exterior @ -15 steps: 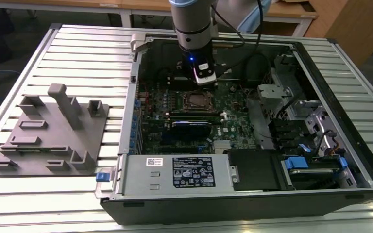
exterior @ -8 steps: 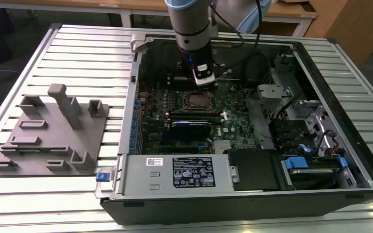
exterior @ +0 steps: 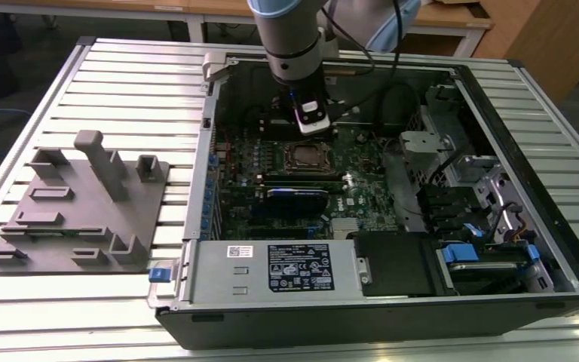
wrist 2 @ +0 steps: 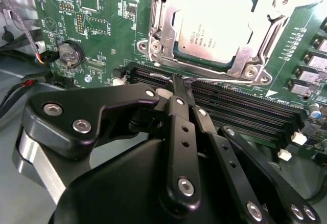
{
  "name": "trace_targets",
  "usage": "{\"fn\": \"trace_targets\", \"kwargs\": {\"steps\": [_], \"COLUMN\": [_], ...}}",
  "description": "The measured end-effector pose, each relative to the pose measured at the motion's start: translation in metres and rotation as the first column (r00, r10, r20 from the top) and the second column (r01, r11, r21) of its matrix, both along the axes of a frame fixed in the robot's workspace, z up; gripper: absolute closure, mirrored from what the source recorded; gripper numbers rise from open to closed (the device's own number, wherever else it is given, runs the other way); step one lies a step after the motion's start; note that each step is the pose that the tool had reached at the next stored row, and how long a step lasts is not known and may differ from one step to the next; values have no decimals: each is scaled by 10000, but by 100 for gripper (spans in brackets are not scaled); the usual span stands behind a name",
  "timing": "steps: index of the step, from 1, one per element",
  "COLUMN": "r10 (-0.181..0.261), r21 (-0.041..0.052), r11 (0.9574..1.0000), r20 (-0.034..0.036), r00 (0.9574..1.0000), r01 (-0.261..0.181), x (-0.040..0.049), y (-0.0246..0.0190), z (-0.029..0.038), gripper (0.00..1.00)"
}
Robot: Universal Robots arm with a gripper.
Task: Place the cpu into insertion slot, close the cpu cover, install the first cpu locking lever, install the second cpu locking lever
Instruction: 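Install the first cpu locking lever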
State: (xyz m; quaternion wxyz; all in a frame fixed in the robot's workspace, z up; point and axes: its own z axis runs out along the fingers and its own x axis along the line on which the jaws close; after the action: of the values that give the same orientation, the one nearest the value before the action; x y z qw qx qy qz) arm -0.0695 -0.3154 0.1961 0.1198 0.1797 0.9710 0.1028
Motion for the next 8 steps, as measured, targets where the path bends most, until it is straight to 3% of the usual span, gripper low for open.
{"fn": "trace_targets", "kwargs": {"steps": [8], "r10": [0], "r21": [-2], "r11": [10000], "r20": [34], "r00": [10000], "r01": [0], "x": [-15], "y": [0], "z": [-15], "gripper": [90]}}
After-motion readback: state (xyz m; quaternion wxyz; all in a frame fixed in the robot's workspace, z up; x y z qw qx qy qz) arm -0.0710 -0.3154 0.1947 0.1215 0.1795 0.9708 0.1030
